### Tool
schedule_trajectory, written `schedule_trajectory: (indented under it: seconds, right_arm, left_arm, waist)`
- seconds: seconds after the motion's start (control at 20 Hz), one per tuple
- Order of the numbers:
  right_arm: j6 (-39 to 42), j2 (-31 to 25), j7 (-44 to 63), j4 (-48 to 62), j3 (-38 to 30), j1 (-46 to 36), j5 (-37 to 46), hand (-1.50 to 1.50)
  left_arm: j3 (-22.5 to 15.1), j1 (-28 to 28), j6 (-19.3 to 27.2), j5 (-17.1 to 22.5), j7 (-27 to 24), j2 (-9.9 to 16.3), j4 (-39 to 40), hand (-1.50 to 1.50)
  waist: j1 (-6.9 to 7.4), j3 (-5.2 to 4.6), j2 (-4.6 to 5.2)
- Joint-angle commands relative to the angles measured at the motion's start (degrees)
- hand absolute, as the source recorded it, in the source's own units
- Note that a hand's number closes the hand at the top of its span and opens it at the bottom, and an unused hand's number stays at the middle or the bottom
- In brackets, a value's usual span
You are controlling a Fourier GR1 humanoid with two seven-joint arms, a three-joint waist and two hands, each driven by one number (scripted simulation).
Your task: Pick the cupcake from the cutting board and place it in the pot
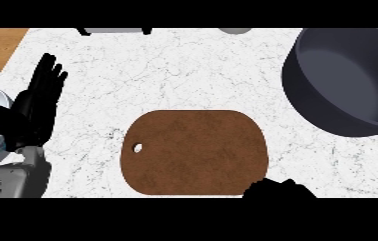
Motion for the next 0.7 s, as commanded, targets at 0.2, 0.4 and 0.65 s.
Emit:
schedule_trajectory:
  seconds: [0.2,0.4,0.65]
  right_arm:
    - [-9.7,-1.3,0.1,-13.0,-21.2,2.9,-5.6,1.50]
    - [-10.2,0.0,-0.2,-12.1,-30.8,3.3,-14.1,1.50]
    - [-6.8,-2.1,-4.8,-5.7,-45.8,2.3,-25.0,1.50]
  left_arm:
    - [-1.3,0.3,1.9,-2.2,-2.2,-2.3,0.9,0.00]
    - [0.4,0.4,-0.9,0.9,0.8,-0.6,-1.0,0.00]
    - [-0.2,2.3,-0.9,-0.8,-3.2,-2.3,0.9,0.00]
  waist:
    - [-0.30,0.04,0.20]
    - [0.68,0.03,0.23]
    - [0.85,0.00,0.27]
